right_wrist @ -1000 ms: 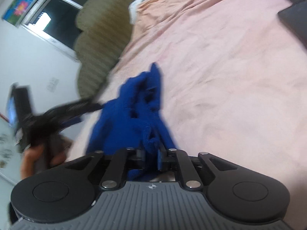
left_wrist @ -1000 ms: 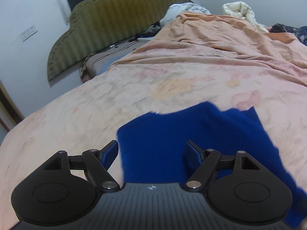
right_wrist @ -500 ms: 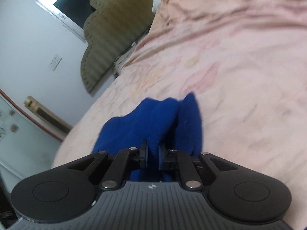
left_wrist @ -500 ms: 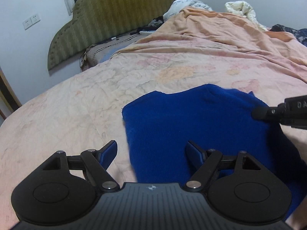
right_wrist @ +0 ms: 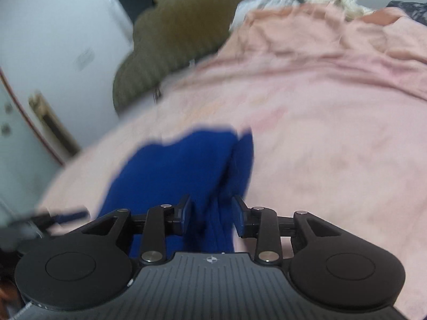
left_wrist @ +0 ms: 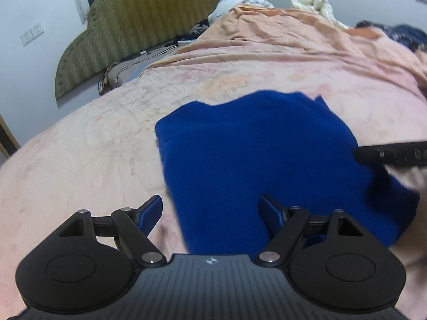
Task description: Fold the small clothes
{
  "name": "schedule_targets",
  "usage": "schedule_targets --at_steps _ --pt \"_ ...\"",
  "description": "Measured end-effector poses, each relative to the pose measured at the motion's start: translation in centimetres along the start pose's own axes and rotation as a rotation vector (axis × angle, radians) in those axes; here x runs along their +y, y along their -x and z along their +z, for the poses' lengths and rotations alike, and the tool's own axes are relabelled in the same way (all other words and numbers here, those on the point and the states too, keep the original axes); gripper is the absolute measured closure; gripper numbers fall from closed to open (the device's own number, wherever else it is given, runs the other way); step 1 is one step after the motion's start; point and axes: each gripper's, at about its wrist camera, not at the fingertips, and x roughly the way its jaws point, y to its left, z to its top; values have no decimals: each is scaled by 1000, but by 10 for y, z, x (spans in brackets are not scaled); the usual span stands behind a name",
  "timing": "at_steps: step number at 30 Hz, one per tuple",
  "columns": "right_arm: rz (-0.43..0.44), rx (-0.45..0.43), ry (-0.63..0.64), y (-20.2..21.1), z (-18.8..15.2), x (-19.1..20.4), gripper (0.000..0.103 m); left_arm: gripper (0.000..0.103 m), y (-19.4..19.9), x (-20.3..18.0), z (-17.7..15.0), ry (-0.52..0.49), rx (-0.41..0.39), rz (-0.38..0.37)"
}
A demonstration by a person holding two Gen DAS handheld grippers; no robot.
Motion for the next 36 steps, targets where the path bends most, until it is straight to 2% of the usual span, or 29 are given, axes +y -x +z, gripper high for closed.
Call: schedule_targets --at_steps 1,2,3,5,8,12,15,18,20,21,22,24,28,31,33,34,35,36 --pt "-58 4 3 -2 -4 -3 57 23 6 1 -3 0 0 -3" --pt "-73 -9 -36 1 -7 -9 57 23 12 4 -5 5 -2 -6" --pt "-60 -28 -84 9 -8 -13 55 23 18 8 -8 18 -4 -9" --pt "-63 -69 -76 27 -11 -9 56 20 28 18 -16 57 -1 -14" --pt "-45 -45 -57 36 -21 -6 56 18 33 32 -30 115 24 -23" --pt "44 42 -158 29 -37 -24 55 18 26 51 -48 243 94 -130" --pt "87 47 -179 31 -38 -24 56 18 16 66 -53 382 125 -243" --pt "142 78 -190 30 -41 -21 57 19 10 74 -57 486 108 -312" --pt "151 82 -196 31 -45 -20 68 32 8 73 -55 498 104 -350" --pt "147 89 -206 30 -45 -22 78 60 7 71 -55 490 105 -374" --pt "146 92 -222 29 -46 -25 83 80 5 69 -54 481 113 -400" --pt "170 93 -270 26 -48 -31 86 88 6 67 -54 484 118 -421" --pt "205 83 -310 34 -54 -29 88 92 28 72 -55 421 78 -419" --pt "193 97 -230 42 -58 -20 87 89 36 70 -53 304 66 -404" --pt "179 101 -152 45 -54 -14 76 84 36 75 -43 269 38 -387" --pt "158 88 -139 46 -48 -14 56 70 33 81 -34 277 23 -370" --pt "143 63 -139 45 -40 -15 47 58 28 86 -25 288 11 -367" --pt "131 36 -144 43 -31 -15 35 27 21 91 -15 298 -7 -377"
